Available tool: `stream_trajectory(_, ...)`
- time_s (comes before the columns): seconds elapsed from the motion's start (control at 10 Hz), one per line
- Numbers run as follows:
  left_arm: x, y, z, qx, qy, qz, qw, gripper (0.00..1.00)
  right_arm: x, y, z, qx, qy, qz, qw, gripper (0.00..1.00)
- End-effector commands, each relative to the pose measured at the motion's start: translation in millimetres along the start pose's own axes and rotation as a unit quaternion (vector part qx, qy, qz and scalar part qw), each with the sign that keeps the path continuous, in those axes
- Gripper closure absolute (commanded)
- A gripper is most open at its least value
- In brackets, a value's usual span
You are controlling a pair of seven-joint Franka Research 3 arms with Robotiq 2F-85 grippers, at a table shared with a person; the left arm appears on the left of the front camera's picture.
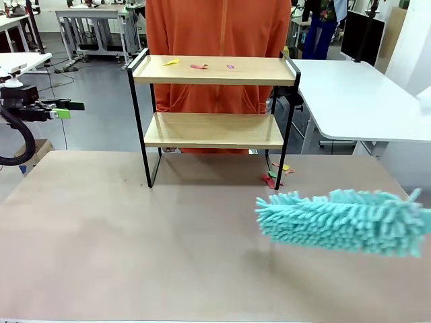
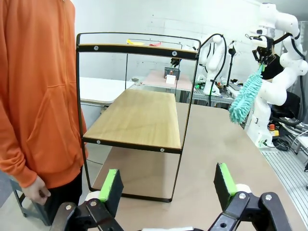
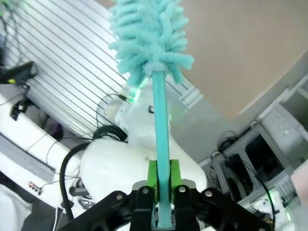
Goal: Clean the shelf.
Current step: Clean the specific section of the Shelf indicated by the human with the Duster.
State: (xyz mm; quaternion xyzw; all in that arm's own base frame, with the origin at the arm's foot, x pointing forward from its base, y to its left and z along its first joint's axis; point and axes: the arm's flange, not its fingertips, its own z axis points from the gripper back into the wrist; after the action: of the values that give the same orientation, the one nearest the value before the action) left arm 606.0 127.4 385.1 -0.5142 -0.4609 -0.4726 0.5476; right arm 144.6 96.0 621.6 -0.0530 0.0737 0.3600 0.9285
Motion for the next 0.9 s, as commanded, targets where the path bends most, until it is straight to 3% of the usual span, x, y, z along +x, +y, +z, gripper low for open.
stream_trajectory(0.0, 0, -2, 1, -0.002, 0.003, -0.008, 1.0, 0.0, -10, -12, 5, -0.025, 0.0, 0.005, 1.0, 0.87)
stream_trajectory(0.8, 0, -2, 1, -0.002, 0.003, -0.008, 1.0, 0.0, -8, -3, 5, -0.014, 0.001, -0.007, 1.0, 0.87)
